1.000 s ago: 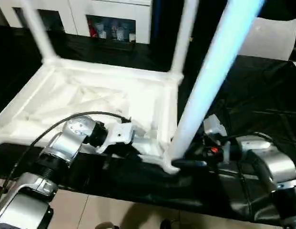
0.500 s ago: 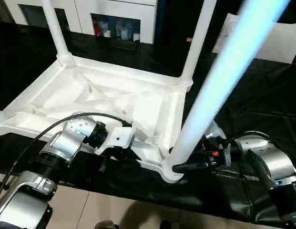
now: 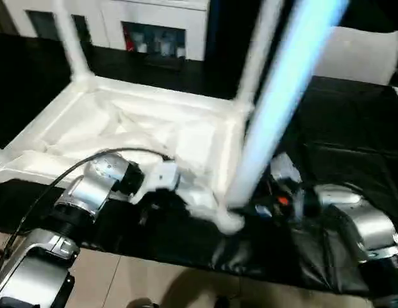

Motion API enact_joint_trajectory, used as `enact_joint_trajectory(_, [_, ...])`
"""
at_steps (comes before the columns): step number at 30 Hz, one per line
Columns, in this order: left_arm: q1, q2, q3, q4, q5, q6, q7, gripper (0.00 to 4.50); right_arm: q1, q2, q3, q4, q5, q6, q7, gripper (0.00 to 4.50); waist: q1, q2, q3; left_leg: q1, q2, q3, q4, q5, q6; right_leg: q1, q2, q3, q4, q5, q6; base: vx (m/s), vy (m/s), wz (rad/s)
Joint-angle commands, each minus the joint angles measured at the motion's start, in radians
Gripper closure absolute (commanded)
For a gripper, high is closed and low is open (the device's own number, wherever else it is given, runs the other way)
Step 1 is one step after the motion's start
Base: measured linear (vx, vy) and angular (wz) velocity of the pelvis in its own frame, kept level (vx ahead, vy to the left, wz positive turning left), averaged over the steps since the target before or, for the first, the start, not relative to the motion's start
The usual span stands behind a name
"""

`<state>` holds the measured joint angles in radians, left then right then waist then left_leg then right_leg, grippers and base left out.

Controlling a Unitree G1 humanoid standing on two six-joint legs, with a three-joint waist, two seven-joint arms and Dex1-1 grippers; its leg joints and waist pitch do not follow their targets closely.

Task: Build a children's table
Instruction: Rotate leg to tighten

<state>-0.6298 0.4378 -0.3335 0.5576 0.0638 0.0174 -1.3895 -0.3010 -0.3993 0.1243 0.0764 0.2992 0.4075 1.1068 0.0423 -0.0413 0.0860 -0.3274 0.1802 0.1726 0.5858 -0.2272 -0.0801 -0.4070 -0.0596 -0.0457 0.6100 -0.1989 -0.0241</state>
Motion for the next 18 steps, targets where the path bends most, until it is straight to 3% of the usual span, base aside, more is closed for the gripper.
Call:
enact_joint_trajectory(1, [0.006,-0.154,-0.037,-0.016,-0.018,0.111,0.152,4.5,-0.014,0.158,0.063,0.002,-0.051,0.099,-0.242,2.47,-0.007,-0.006,-0.03,-0.014,0.044,-0.02,-0.084,-0.191,0.021,0.04,-0.084,0.053,-0.109,-0.536,-0.118,0.0,0.0,0.0])
enact_joint_trajectory(2, [0.004,-0.169,-0.033,-0.017,-0.016,0.131,0.174,4.5,-0.021,0.186,0.059,0.007,-0.06,0.113,-0.287,2.48,-0.015,-0.004,-0.027,-0.016,0.043,-0.023,-0.086,-0.201,0.01,0.039,-0.084,0.054,-0.108,-0.557,-0.11,0.0,0.0,0.0])
enact_joint_trajectory(3, [0.002,-0.182,-0.03,-0.018,-0.012,0.149,0.195,4.5,-0.027,0.211,0.055,0.009,-0.069,0.127,-0.329,2.48,-0.025,-0.007,-0.028,-0.023,0.039,-0.032,-0.09,-0.222,0.0,0.044,-0.085,0.047,-0.113,-0.618,-0.08,0.0,0.0,0.0])
enact_joint_trajectory(4, [-0.001,-0.189,-0.027,-0.015,-0.011,0.158,0.21,4.5,-0.031,0.224,0.05,0.014,-0.073,0.133,-0.351,2.51,-0.03,-0.006,-0.03,-0.012,0.038,-0.033,-0.088,-0.238,0.008,0.037,-0.087,0.049,-0.123,-0.643,-0.063,-0.052,0.03,-0.11])
enact_joint_trajectory(7, [-0.03,-0.258,0.013,0.005,0.01,0.249,0.365,4.5,-0.081,0.354,0.01,0.074,-0.11,0.146,-0.568,2.52,-0.045,-0.004,-0.028,-0.009,0.035,-0.033,-0.093,-0.248,0.014,0.031,-0.085,0.049,-0.13,-0.639,-0.072,0.0,0.0,0.0])
enact_joint_trajectory(8, [-0.035,-0.271,0.026,0.004,0.017,0.27,0.404,4.5,-0.092,0.38,-0.001,0.09,-0.114,0.152,-0.607,2.52,-0.044,0.004,-0.031,-0.008,0.036,-0.035,-0.092,-0.249,0.013,0.032,-0.087,0.048,-0.128,-0.634,-0.073,0.0,0.0,0.0])
enact_joint_trajectory(9, [-0.041,-0.285,0.041,-0.002,0.021,0.294,0.444,4.5,-0.104,0.402,0.001,0.107,-0.124,0.149,-0.634,2.52,-0.048,0.0,-0.032,-0.009,0.039,-0.034,-0.095,-0.24,0.02,0.033,-0.085,0.049,-0.129,-0.592,-0.08,0.0,0.0,0.0])
enact_joint_trajectory(13, [-0.048,-0.304,0.072,-0.028,0.046,0.344,0.527,4.5,-0.12,0.448,0.02,0.127,-0.166,0.127,-0.683,2.52,-0.05,0.005,-0.038,-0.009,0.044,-0.022,-0.094,-0.183,0.036,0.037,-0.08,0.056,-0.11,-0.344,-0.16,0.0,0.0,0.0])
enact_joint_trajectory(14, [-0.048,-0.302,0.071,-0.031,0.051,0.343,0.531,4.5,-0.12,0.453,0.02,0.127,-0.169,0.123,-0.683,2.52,-0.051,0.004,-0.039,-0.011,0.044,-0.021,-0.093,-0.177,0.041,0.039,-0.079,0.057,-0.107,-0.317,-0.17,0.0,0.0,0.0])
enact_joint_trajectory(16, [-0.039,-0.294,0.068,-0.053,0.06,0.355,0.536,4.5,-0.109,0.467,0.012,0.108,-0.165,0.111,-0.689,1.86,-0.049,0.004,-0.042,-0.013,0.043,-0.016,-0.089,-0.139,0.061,0.045,-0.082,0.059,-0.101,-0.248,-0.195,0.0,0.0,0.0])
enact_joint_trajectory(18, [-0.029,-0.277,0.06,-0.07,0.061,0.35,0.52,4.5,-0.087,0.46,-0.002,0.075,-0.148,0.096,-0.672,1.84,-0.047,0.006,-0.042,-0.014,0.043,-0.015,-0.087,-0.129,0.072,0.046,-0.083,0.059,-0.103,-0.245,-0.202,0.0,0.0,0.0])
